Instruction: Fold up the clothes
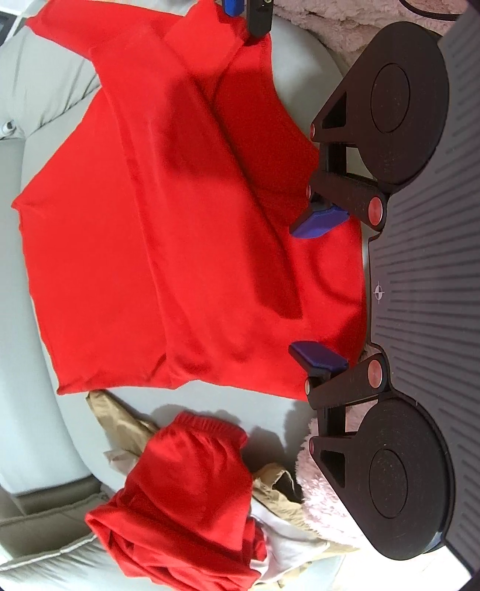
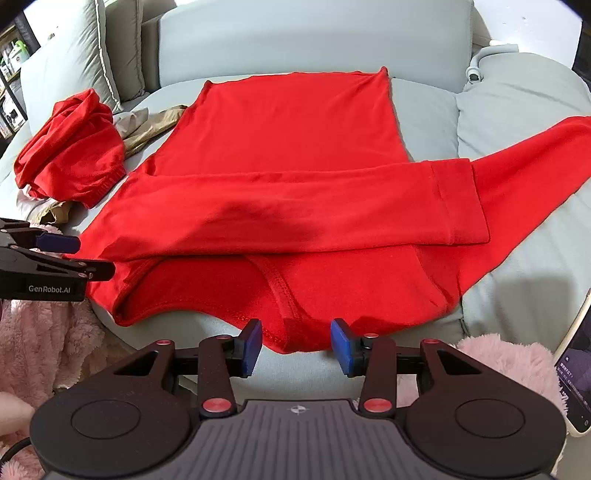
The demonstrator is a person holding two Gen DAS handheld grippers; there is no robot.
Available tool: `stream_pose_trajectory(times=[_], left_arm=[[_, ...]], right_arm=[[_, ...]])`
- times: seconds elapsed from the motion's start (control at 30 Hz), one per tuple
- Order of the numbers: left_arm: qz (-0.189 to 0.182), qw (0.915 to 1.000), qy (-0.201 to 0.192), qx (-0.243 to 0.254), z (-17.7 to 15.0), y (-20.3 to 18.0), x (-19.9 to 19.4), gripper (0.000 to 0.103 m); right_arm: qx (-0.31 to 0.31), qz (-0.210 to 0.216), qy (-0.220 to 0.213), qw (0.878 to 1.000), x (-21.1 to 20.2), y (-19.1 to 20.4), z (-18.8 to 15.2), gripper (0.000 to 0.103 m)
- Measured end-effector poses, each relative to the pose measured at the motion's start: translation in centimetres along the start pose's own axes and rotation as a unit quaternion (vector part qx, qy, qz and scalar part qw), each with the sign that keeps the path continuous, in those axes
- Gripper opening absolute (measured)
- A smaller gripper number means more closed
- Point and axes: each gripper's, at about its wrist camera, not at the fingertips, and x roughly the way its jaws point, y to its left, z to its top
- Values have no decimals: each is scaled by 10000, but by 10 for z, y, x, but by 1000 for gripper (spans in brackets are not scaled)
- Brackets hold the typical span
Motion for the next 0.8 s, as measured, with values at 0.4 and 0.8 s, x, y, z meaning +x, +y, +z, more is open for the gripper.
stream_pose_trajectory(times=[0.4, 0.8], left_arm=[[15, 10000, -8, 10, 0, -1, -1, 69], [45, 9999, -10, 110, -1, -3, 0, 69]], right_arm=[[37, -7, -4, 10000, -1, 0, -1, 44], [395, 197, -97, 9990, -5, -11, 3, 47]])
